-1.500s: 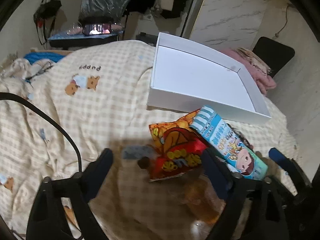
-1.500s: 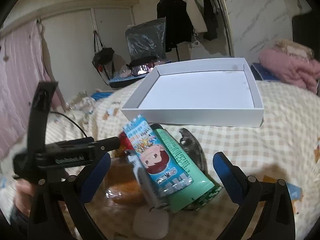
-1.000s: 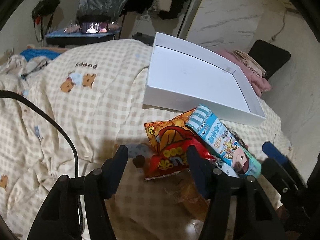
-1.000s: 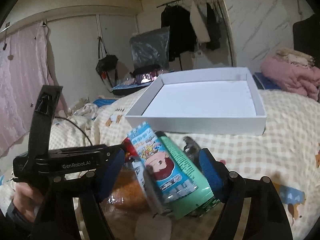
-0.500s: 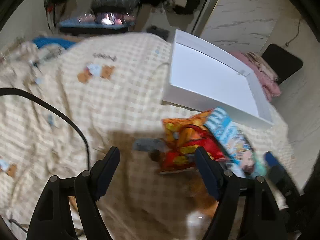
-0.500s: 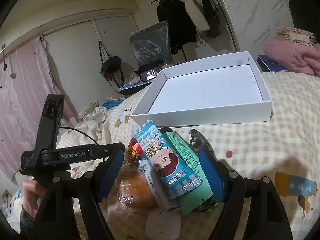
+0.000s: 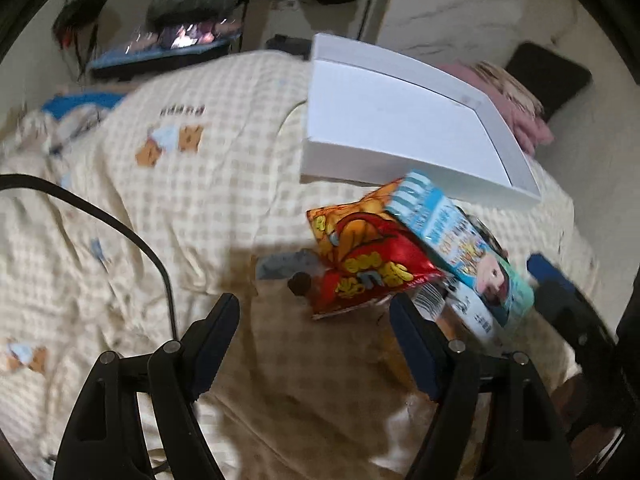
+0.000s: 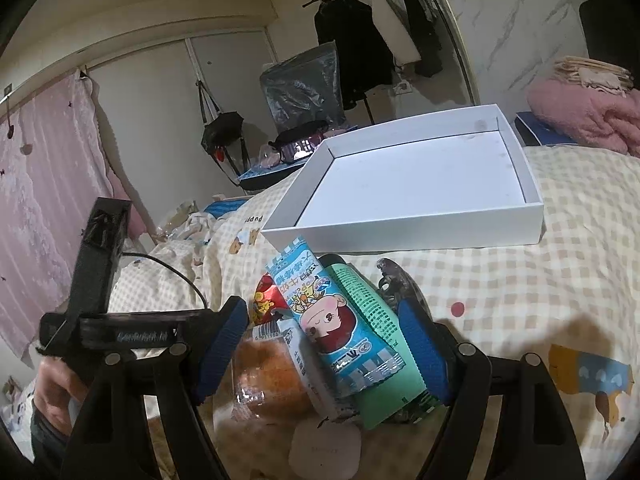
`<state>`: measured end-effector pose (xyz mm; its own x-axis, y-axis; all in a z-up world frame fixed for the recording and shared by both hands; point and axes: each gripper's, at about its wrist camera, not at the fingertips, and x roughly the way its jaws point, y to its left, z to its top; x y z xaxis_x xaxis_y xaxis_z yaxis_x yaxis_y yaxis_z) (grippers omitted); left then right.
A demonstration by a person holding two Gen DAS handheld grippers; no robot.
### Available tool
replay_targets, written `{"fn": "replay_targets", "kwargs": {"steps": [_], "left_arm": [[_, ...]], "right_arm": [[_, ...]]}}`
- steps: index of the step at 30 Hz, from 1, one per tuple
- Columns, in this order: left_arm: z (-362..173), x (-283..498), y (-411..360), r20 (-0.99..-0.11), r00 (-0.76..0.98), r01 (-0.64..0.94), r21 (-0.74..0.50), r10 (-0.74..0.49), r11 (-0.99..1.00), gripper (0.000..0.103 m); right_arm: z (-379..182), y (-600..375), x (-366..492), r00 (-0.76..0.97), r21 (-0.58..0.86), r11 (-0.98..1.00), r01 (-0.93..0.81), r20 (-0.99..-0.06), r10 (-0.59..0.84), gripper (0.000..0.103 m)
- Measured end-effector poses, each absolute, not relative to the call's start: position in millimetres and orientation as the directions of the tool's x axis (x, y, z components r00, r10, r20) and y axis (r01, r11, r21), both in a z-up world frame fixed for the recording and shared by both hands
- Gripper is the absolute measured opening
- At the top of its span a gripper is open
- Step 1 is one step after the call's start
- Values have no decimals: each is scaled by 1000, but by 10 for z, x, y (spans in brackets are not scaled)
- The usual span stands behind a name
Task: Organize objects
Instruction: 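Move both grippers toward the pile of snacks beside the white box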
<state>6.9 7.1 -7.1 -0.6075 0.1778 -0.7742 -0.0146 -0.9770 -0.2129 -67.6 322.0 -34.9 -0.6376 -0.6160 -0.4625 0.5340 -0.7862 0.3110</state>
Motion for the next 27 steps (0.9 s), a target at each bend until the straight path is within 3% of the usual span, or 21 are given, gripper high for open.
{"fn": "replay_targets", "kwargs": {"steps": [8,10,12,16,18,23,25,27], "left_arm": [[-146,21,195,-824,-468,-84,-318,319,-944,80],[-169,46,235,-827,-483,-73,-289,288,-954,81],[-171,70,273,-819,-527,-44,-241,228,-969,90],[-170,106,347,-813,-558,-4,-200,168,-980,95],[-182,80,369,-819,-559,3,-159,130,-987,103],[-53,137,389,-800,-599,94,-24,-37,-995,103],[8,172,388,-783,-621,97,-37,-31,-995,103],[67,197,357,-748,-662,54,-118,53,-992,103]], "right_arm": [[-371,3239,-686,-637,318,-789,526,-466,-613,80],[-367,3242,-687,-640,315,-790,525,-466,-611,80],[-368,3251,-690,-642,314,-790,526,-463,-611,80],[-366,3254,-703,-643,310,-792,527,-463,-610,80],[-362,3256,-705,-645,303,-793,529,-464,-607,80],[-342,3269,-701,-654,297,-797,527,-457,-603,80],[-350,3265,-709,-655,292,-799,526,-460,-599,80],[-361,3261,-707,-654,291,-798,527,-461,-600,80]]}}
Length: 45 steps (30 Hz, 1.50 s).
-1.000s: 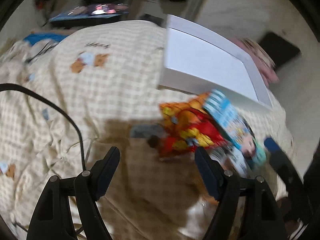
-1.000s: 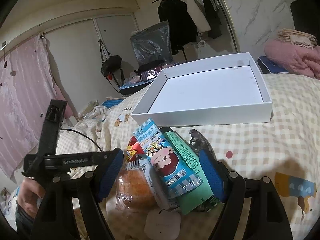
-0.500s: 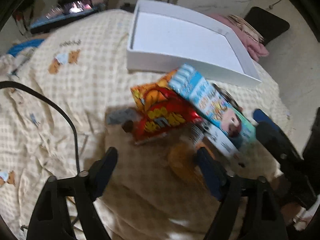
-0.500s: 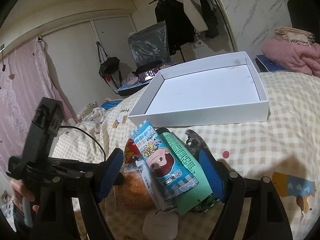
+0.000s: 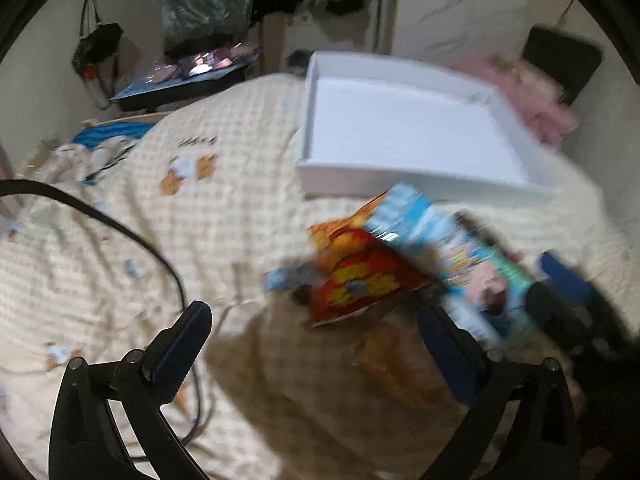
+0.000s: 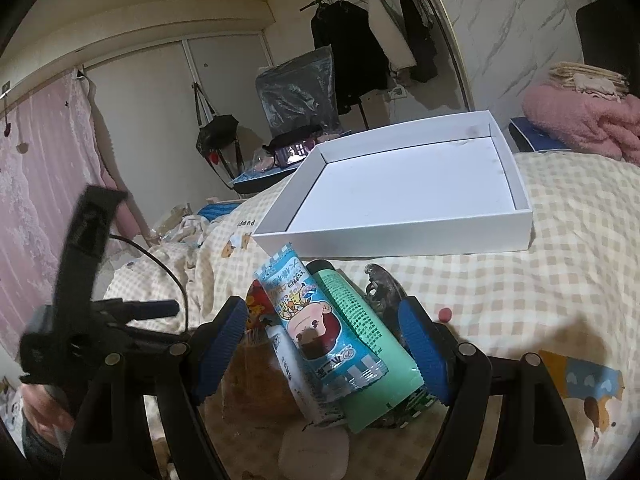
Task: Organize objects
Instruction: 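Move both grippers toward the pile of snacks beside the white box, then grasp the wrapped orange bun with left gripper while right grasps blue cartoon packet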
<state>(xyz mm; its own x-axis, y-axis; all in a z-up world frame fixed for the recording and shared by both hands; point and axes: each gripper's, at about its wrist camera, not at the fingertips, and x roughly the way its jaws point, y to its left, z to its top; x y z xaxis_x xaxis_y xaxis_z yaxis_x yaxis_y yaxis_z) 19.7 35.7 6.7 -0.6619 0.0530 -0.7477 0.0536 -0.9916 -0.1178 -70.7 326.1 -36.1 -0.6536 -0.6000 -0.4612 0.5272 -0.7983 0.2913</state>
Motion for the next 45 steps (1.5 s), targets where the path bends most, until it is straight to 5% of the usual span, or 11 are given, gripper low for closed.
{"fn": "replay_targets", "kwargs": {"steps": [3,10,18,19,20,21,24,34,45], "left_arm": [[69,215,292,-727,-659,3,-258,192,-966,103],[-111,9,413,-863,-446,4,-267,237,-964,103],[-260,-60,673,-895,-407,-26,-189,183,-982,102],[-307,-67,692,-892,-403,-37,-209,206,-977,100],[-345,-73,704,-889,-388,-51,-243,243,-969,86],[-369,-73,693,-882,-361,-63,-302,304,-951,62],[-267,-10,620,-859,-369,-84,-349,355,-933,47],[262,230,275,-687,-629,-108,-385,363,-917,42],[-96,22,49,-578,-697,-104,-503,424,-858,42]], "right_arm": [[-359,3273,-700,-659,291,-800,526,-456,-599,80],[-359,3359,-722,-666,320,-801,506,-444,-599,80],[-368,3396,-747,-662,340,-800,494,-449,-600,80],[-366,3393,-744,-662,338,-800,496,-449,-600,80],[-364,3390,-740,-664,336,-801,496,-448,-599,80],[-361,3389,-736,-665,334,-802,496,-447,-598,80],[-342,3410,-733,-675,337,-804,490,-437,-595,80],[-300,3488,-742,-685,370,-792,486,-401,-608,80],[-324,3349,-725,-654,316,-787,530,-439,-616,80]]}}
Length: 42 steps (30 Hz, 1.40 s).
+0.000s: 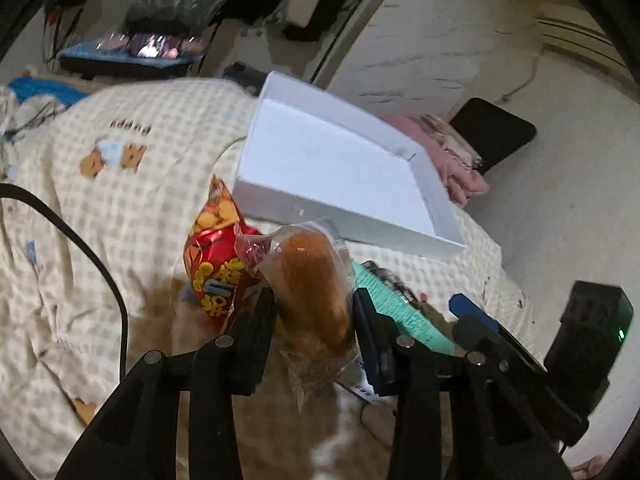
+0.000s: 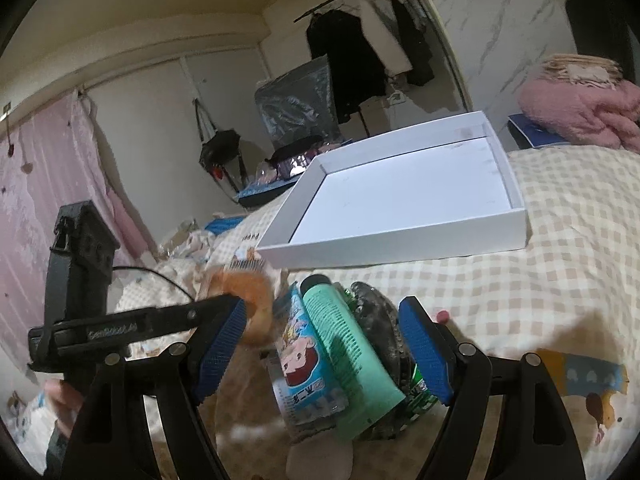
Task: Organize objects
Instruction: 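Grasp the wrapped orange bun with left gripper while right grasps blue cartoon packet, then carry bun and blue packet into the white box and open both grippers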
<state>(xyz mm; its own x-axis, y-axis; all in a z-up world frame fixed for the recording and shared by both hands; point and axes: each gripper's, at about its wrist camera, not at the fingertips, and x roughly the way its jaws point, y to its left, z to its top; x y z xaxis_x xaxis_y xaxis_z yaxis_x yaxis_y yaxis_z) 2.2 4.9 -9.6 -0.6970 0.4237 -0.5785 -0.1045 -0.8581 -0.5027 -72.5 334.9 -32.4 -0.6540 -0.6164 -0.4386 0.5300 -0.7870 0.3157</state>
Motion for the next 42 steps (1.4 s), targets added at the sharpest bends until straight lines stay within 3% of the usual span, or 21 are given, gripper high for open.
{"fn": "replay_targets", "kwargs": {"steps": [3,5,9,13,16,18,19,23,26,32,36,42], "left_arm": [[-85,26,9,-572,-698,-101,-516,430,-851,42],[-80,30,12,-577,-704,-93,-503,414,-859,42],[-101,19,41,-588,-706,-84,-484,395,-871,42],[-117,18,12,-583,-705,-81,-501,405,-861,42],[-113,22,19,-581,-707,-80,-501,403,-862,42],[-116,21,16,-580,-706,-85,-502,407,-861,42],[-117,21,8,-577,-708,-84,-505,408,-859,42],[-89,57,-28,-551,-721,-95,-523,421,-847,42],[16,139,-108,-487,-761,-113,-550,428,-827,42],[188,284,-261,-370,-820,-149,-598,436,-788,42],[203,286,-342,-345,-835,-133,-630,429,-765,42],[160,293,-460,-331,-846,-101,-672,419,-734,42]], "right_arm": [[-311,3282,-669,-628,290,-760,582,-433,-646,79],[-292,3198,-604,-621,244,-750,615,-437,-651,64],[-378,2984,-552,-588,145,-734,664,-506,-631,52],[-547,2809,-557,-592,25,-752,658,-600,-538,51],[-602,2784,-565,-614,-32,-762,647,-614,-496,45],[-618,2801,-582,-609,-29,-760,649,-618,-497,44],[-635,2808,-597,-607,-28,-763,646,-625,-491,31],[-662,2846,-586,-598,-12,-765,644,-631,-494,31],[-605,2913,-588,-599,39,-770,637,-604,-527,31],[-525,3193,-724,-537,284,-737,613,-534,-653,31],[-564,3338,-824,-479,437,-689,577,-503,-720,31],[-566,3442,-848,-429,545,-627,557,-457,-779,31]]}}
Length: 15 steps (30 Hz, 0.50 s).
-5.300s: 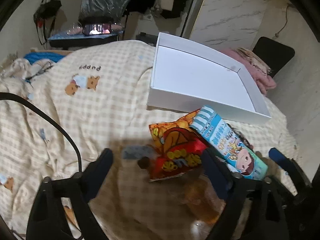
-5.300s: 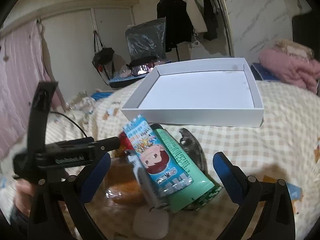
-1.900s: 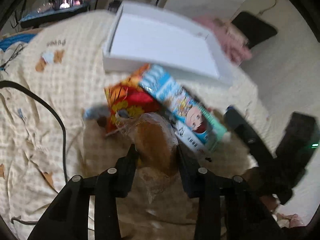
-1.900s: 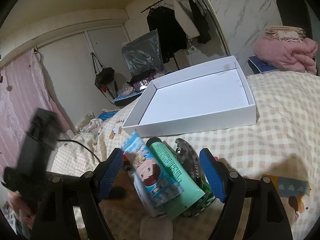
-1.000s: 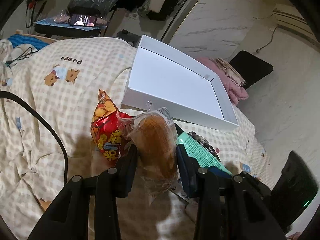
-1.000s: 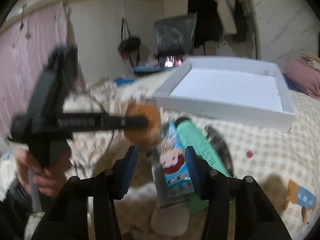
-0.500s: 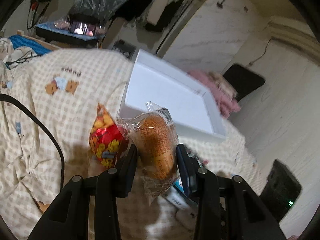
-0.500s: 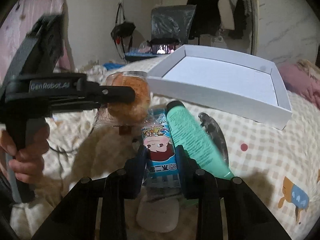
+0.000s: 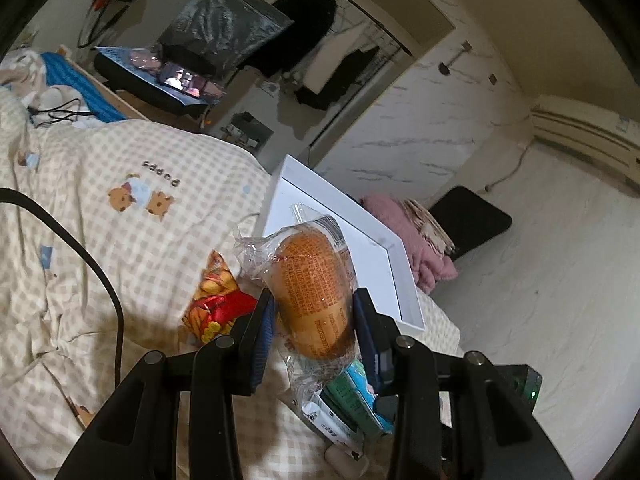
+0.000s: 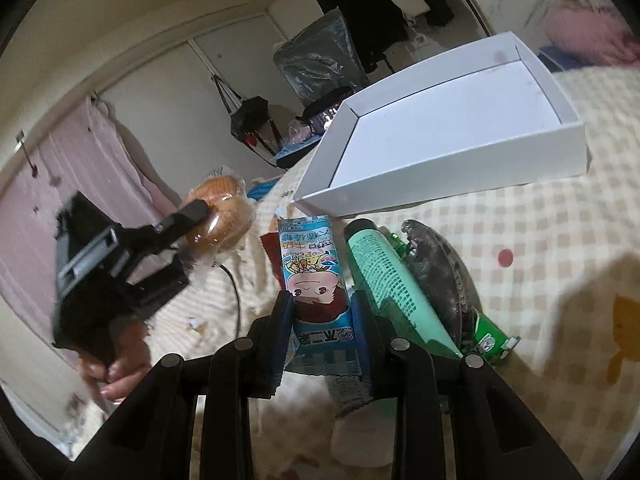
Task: Organize objects
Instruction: 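Carry bun and blue packet into the white box and open both grippers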
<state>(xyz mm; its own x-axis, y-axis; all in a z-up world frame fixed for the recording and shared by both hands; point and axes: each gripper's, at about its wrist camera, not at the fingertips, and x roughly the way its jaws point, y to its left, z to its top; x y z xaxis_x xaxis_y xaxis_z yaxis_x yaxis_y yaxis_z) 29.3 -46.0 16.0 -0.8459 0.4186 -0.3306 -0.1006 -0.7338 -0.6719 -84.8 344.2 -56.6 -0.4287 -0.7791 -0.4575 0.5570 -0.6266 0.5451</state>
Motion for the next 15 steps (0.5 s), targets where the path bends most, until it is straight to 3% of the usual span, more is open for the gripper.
{"fn": "replay_targets", "kwargs": {"steps": [5,15], "left_arm": [[121,295,-551,-300,-847,-101,-721,439,-686,42],[125,271,-474,-336,-843,-85,-689,420,-720,42]], "right_arm": [[-577,3474,-896,-377,625,-561,544,-415,-828,31],[-556,3487,-853,-387,608,-575,547,-426,-818,31]]}}
